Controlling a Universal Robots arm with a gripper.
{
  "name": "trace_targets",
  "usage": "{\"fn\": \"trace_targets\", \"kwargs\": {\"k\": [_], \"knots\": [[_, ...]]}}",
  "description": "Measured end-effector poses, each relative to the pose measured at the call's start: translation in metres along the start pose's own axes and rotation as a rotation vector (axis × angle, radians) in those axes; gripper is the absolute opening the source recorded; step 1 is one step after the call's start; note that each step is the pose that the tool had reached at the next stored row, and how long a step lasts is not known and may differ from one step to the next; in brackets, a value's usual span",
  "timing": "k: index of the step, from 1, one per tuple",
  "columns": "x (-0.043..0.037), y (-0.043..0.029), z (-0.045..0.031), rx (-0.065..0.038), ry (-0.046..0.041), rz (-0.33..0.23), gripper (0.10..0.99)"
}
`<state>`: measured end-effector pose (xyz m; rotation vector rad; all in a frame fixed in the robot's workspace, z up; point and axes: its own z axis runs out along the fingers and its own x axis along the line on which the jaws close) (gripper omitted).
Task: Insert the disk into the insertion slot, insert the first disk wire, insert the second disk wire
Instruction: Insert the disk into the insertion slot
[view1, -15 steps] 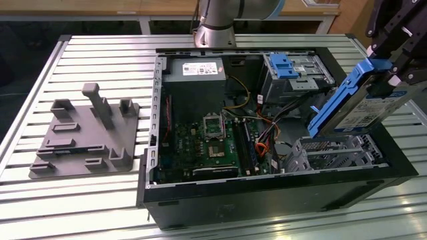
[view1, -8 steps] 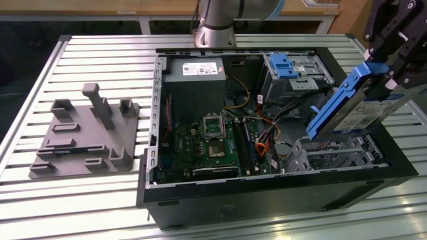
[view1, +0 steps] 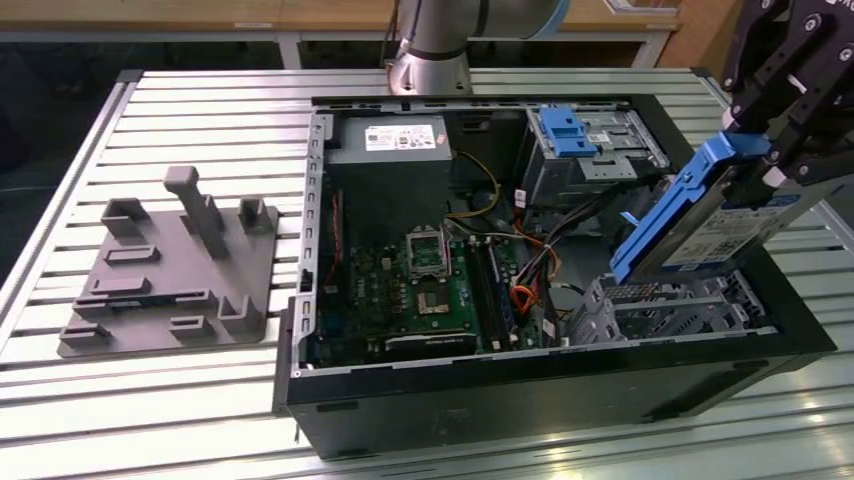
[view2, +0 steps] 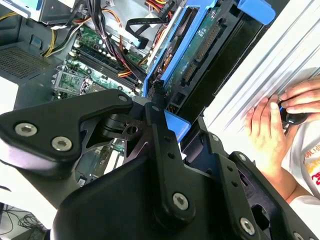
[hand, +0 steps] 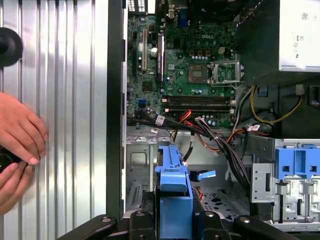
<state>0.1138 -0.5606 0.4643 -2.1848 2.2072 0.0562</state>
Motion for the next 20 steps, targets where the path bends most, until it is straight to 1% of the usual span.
{"fn": "trace_targets", "kwargs": {"k": [6, 20], "knots": [[0.0002, 0.0, 0.004, 0.0, 0.0001, 0.0, 0.365], [0.0006, 0.0, 0.0103, 0.0, 0.0006, -0.001, 0.365]]}}
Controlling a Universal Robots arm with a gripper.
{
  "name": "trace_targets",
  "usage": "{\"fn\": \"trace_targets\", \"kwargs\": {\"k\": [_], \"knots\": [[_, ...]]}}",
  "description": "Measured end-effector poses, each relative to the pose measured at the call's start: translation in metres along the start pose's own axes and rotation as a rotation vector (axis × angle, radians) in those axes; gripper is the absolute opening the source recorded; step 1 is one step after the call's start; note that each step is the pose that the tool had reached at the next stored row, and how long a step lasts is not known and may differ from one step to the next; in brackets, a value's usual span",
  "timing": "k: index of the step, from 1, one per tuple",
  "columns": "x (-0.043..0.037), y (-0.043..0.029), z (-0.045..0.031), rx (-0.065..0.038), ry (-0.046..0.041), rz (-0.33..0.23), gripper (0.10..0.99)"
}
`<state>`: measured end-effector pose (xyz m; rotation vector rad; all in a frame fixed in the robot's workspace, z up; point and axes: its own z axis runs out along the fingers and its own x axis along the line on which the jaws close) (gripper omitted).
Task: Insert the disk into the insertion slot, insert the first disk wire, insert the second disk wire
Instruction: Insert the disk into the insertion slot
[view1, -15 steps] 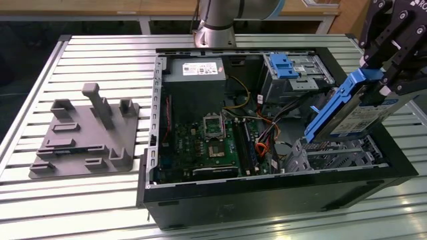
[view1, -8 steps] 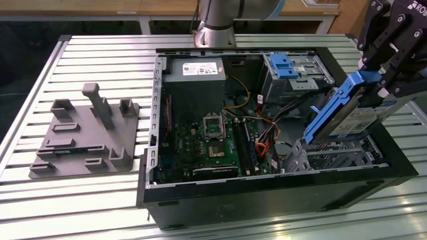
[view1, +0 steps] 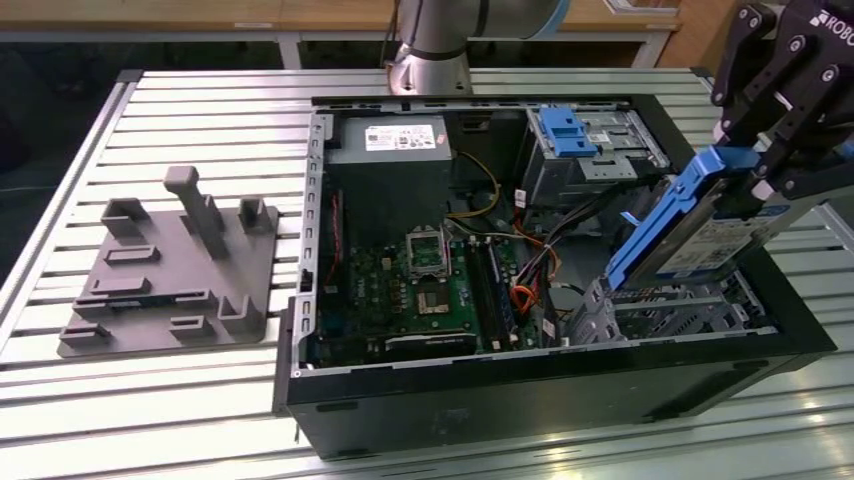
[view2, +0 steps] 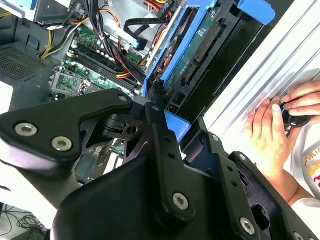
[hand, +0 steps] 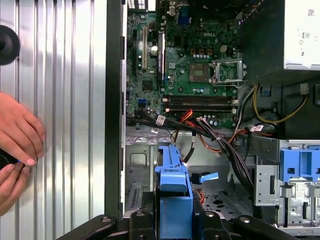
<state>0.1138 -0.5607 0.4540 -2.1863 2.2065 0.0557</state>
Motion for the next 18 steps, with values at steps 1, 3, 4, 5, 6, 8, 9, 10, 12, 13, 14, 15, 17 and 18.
{"fn": "trace_targets", "kwargs": {"k": [1, 3, 4, 5, 6, 8, 9, 10, 12, 13, 14, 15, 17, 18], "knots": [[0.0001, 0.0, 0.0005, 0.0, 0.0, 0.0, 0.365], [0.0002, 0.0, 0.0014, 0.0, 0.0, 0.0, 0.365], [0.0002, 0.0, 0.0019, 0.0, 0.0, 0.0, 0.365], [0.0003, 0.0, 0.0023, 0.0, 0.0001, 0.0, 0.365], [0.0004, 0.0, 0.0026, 0.0, 0.0001, 0.0, 0.365], [0.0009, -0.0001, 0.0029, 0.0, 0.0, 0.0, 0.365], [0.0011, -0.0002, 0.003, 0.0, 0.0, 0.0, 0.365], [0.0015, -0.0003, 0.0032, 0.0, 0.0001, 0.0, 0.365], [0.0021, -0.0003, 0.0036, 0.0, -0.0001, 0.0, 0.365], [0.0023, -0.0004, 0.0039, 0.0, -0.0001, 0.0, 0.365], [0.0025, -0.0004, 0.0041, 0.0, 0.0001, 0.0, 0.365], [0.0027, -0.0004, 0.0045, 0.0, 0.0, 0.0, 0.365], [0.0028, -0.0004, 0.0053, 0.0, 0.0001, 0.0, 0.365], [0.0029, -0.0004, 0.0058, 0.0, 0.0001, 0.0, 0.365]]}}
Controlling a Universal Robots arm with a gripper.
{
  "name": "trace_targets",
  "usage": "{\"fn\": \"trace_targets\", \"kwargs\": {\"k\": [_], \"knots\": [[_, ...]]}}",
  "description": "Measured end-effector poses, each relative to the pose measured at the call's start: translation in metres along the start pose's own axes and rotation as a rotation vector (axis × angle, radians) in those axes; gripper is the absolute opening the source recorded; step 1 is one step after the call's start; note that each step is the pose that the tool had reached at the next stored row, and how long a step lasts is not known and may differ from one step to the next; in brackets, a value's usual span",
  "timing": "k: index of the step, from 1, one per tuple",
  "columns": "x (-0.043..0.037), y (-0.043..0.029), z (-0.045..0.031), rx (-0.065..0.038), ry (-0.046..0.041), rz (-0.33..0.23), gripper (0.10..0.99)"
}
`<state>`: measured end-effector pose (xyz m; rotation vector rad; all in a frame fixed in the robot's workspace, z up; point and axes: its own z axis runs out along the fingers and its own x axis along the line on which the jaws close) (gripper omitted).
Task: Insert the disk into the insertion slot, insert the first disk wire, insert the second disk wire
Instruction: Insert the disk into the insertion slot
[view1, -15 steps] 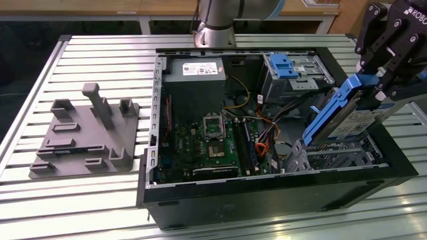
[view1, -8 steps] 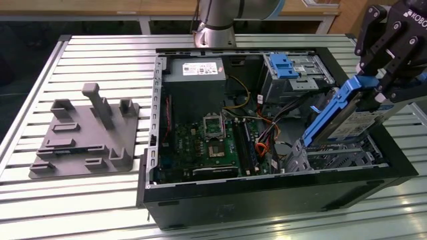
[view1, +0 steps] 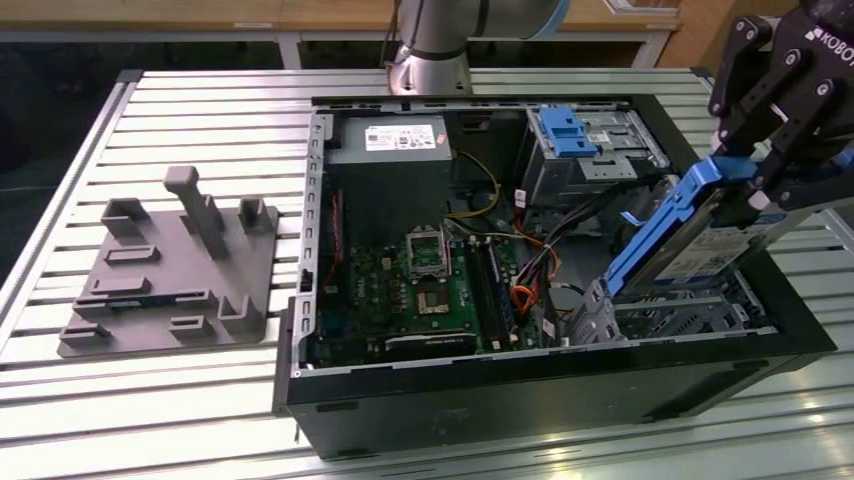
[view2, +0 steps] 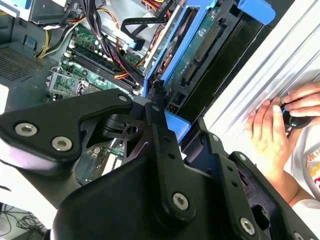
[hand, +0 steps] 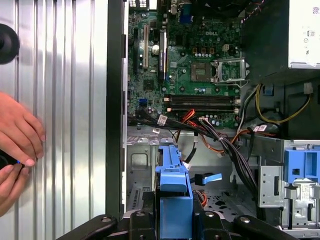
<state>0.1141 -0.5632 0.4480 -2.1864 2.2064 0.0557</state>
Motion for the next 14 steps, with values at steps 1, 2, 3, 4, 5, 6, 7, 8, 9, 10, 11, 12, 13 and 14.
{"fn": "trace_targets", "kwargs": {"k": [1, 2, 3, 4, 5, 6, 7, 8, 9, 10, 11, 12, 13, 14], "knots": [[0.0, 0.0, 0.0005, 0.0, 0.0, 0.0, 0.365], [0.0, -0.0001, 0.0009, 0.0, 0.0, 0.0, 0.365], [0.0001, -0.0001, 0.0015, 0.0, 0.0, 0.0, 0.365], [0.0001, -0.0001, 0.002, 0.0, 0.0, 0.0, 0.365], [0.0001, -0.0001, 0.0025, 0.0, -0.0001, 0.0, 0.365], [0.0001, -0.0001, 0.003, 0.0, 0.0, 0.0, 0.365], [0.0002, -0.0001, 0.0035, 0.0, 0.0, 0.0, 0.365], [0.0002, -0.0002, 0.0039, 0.0, 0.0, 0.0, 0.365], [0.0002, -0.0002, 0.0045, 0.0, -0.0001, 0.0, 0.365], [0.0003, -0.0002, 0.005, 0.0, -0.0001, 0.0, 0.365], [0.0004, -0.0002, 0.0056, 0.0, -0.0001, 0.0, 0.365], [0.0004, -0.0002, 0.006, 0.0, 0.0001, 0.0, 0.365], [0.0005, -0.0002, 0.0066, -0.001, 0.0, 0.0, 0.365], [0.0005, -0.0002, 0.0071, -0.001, 0.0, 0.0, 0.365]]}}
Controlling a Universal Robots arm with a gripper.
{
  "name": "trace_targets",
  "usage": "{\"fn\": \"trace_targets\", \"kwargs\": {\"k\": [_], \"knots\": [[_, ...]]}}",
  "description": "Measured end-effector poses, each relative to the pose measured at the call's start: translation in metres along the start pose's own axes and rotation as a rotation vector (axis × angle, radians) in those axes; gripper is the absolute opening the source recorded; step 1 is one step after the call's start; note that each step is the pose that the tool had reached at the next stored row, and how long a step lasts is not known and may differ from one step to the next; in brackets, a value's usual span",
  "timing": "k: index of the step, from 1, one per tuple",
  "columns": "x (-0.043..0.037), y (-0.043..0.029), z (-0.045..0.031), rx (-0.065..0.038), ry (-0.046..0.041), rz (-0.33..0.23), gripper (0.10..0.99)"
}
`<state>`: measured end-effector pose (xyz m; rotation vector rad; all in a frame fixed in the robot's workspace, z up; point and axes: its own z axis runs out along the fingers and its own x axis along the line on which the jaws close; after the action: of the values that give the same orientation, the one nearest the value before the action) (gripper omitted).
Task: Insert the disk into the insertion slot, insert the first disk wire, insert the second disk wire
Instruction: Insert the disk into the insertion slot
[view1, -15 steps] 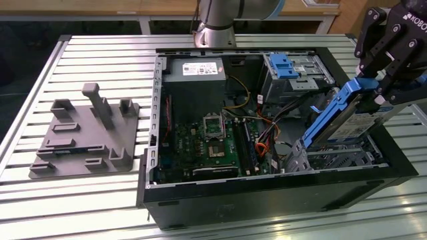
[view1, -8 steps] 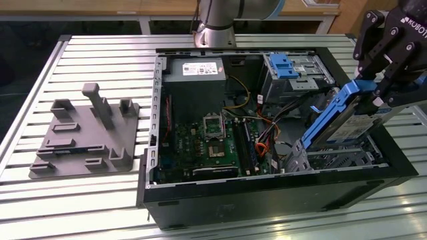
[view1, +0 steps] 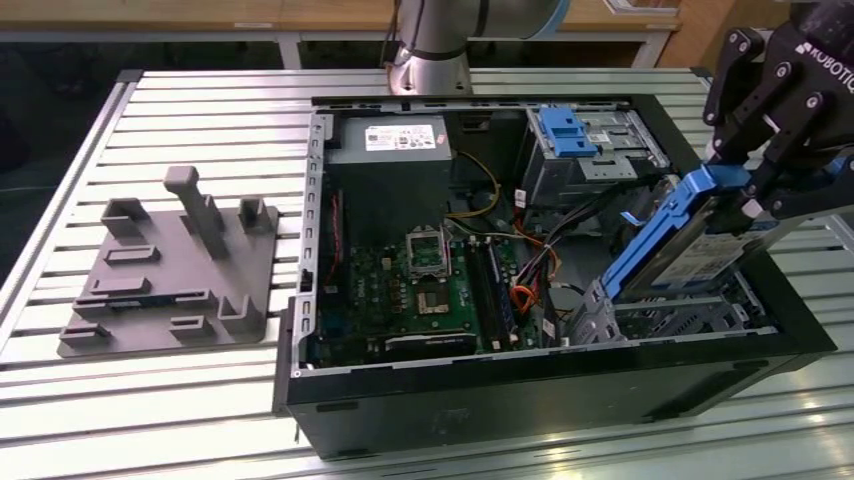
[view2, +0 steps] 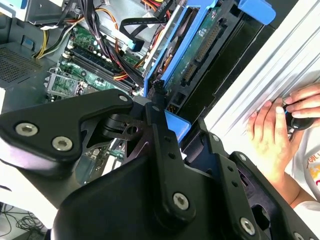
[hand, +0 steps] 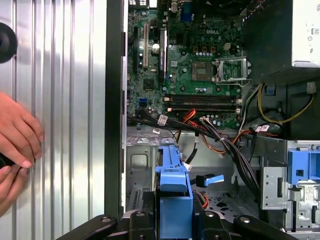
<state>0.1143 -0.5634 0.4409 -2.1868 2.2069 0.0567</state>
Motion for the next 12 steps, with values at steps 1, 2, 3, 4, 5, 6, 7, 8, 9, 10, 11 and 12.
{"fn": "trace_targets", "kwargs": {"k": [1, 2, 3, 4, 5, 6, 7, 8, 9, 10, 11, 12], "knots": [[0.0001, 0.0, 0.0006, 0.0, -0.0001, 0.0, 0.365], [0.0001, 0.0, 0.0012, -0.001, 0.0, 0.0, 0.365], [0.0002, 0.0, 0.0017, -0.001, 0.0, 0.0, 0.365], [0.0003, 0.0, 0.0024, -0.001, 0.0, 0.0, 0.365], [0.0004, -0.0001, 0.0031, -0.001, -0.0001, 0.0, 0.365], [0.0004, -0.0001, 0.0038, -0.002, -0.0001, 0.0, 0.365], [0.0005, -0.0001, 0.0046, -0.002, 0.0001, 0.0, 0.365], [0.0006, -0.0001, 0.0054, -0.002, 0.0, 0.0, 0.365], [0.0006, -0.0001, 0.0063, -0.002, 0.0, 0.0, 0.365], [0.0007, -0.0001, 0.0073, -0.002, 0.0, 0.0, 0.365], [0.0007, -0.0001, 0.0086, -0.002, -0.0001, 0.0, 0.365], [0.0008, -0.0001, 0.0101, -0.002, -0.0001, 0.0, 0.365]]}}
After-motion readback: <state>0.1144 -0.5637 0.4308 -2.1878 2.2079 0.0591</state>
